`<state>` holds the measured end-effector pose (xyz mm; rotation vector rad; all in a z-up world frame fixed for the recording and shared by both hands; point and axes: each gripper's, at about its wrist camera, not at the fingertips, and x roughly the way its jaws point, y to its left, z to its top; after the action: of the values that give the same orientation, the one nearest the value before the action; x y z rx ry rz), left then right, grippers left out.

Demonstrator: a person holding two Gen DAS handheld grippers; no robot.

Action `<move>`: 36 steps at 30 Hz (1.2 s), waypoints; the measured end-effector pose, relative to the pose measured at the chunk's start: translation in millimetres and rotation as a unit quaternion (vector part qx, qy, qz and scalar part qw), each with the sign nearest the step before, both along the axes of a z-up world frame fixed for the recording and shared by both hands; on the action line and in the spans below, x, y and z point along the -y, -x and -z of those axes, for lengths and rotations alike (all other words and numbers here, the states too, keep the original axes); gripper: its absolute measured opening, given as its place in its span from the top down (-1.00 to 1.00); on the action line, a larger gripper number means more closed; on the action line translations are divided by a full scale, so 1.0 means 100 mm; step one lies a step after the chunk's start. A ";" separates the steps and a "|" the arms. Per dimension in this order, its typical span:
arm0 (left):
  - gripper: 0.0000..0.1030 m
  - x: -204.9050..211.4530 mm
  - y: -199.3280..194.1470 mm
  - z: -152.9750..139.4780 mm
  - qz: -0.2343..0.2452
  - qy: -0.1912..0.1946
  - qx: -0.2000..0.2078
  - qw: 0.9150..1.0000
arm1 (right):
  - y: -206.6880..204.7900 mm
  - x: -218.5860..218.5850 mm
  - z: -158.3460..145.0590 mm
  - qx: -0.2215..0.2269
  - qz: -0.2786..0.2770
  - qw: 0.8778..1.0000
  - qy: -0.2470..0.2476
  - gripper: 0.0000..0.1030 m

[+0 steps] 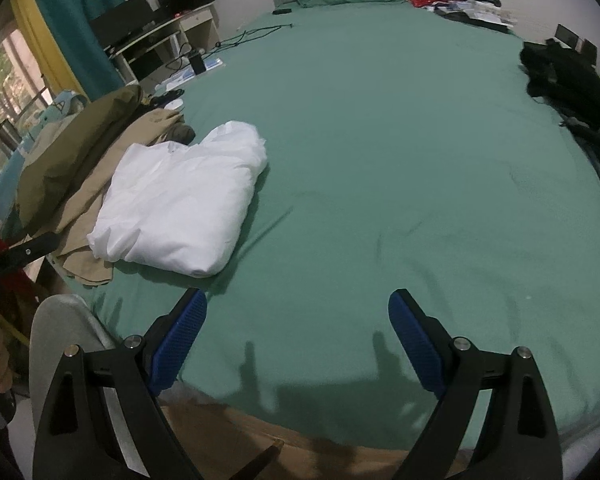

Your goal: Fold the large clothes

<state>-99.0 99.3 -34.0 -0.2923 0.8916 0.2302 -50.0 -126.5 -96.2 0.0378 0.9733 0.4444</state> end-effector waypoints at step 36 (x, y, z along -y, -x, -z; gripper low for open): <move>-0.60 1.17 0.27 -1.49 0.059 -0.088 0.233 0.967 | 0.60 1.00 -1.59 0.191 0.072 0.979 -0.017 -0.96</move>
<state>-126.3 -17.9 114.8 -0.1185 0.4166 0.1210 -109.7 -226.7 62.9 0.0515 0.5790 0.3200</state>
